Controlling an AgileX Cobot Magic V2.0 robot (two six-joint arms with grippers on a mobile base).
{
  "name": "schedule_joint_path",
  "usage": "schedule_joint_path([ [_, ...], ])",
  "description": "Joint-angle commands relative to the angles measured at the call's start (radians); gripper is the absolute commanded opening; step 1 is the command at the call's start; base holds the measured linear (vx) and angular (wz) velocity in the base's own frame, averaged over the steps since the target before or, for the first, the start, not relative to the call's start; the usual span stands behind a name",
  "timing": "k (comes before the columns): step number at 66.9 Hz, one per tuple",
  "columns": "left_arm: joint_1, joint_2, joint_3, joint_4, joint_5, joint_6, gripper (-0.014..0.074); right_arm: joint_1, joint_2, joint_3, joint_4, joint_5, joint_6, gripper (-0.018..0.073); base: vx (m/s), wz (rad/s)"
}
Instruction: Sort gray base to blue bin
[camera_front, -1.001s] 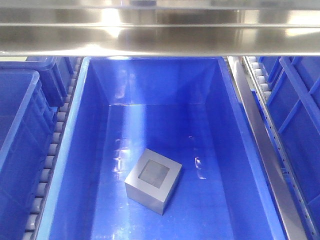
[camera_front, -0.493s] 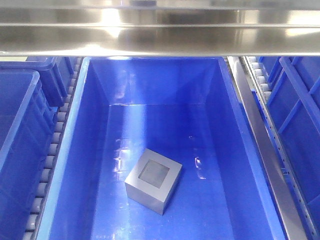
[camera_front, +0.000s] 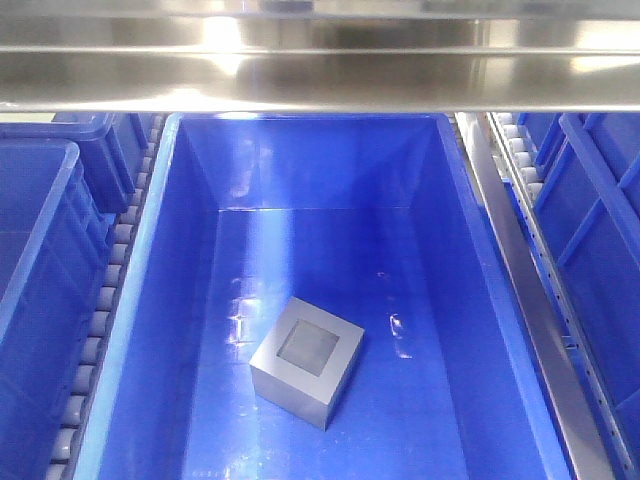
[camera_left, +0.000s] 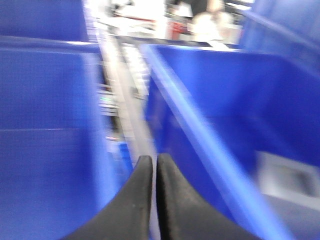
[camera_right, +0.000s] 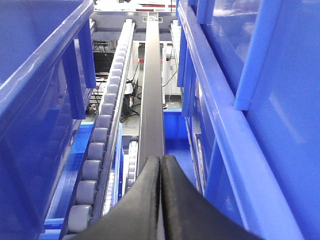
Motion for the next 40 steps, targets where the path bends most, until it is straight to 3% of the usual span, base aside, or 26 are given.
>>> schedule_joint_path([
  [1,0.063,-0.015,0.025,-0.077,-0.121,0.111,-0.0008,-0.001,-0.007,0.006,-0.009,-0.087,-0.012,-0.0005,0.0,0.0],
  [10,0.088,-0.056,0.118,-0.078,-0.217,0.135,-0.0008,-0.001,-0.007,0.006,-0.009,-0.087,-0.012,-0.0005,0.0,0.0],
  [16,0.089,-0.086,0.2,-0.074,-0.348,0.132,-0.0008,-0.001,-0.007,0.006,-0.009,-0.087,-0.012,-0.0005,0.0,0.0],
  [40,0.095,-0.082,0.195,0.015,-0.341,0.12,-0.0008,-0.001,-0.007,0.006,-0.009,-0.087,-0.012,-0.0005,0.0,0.0],
])
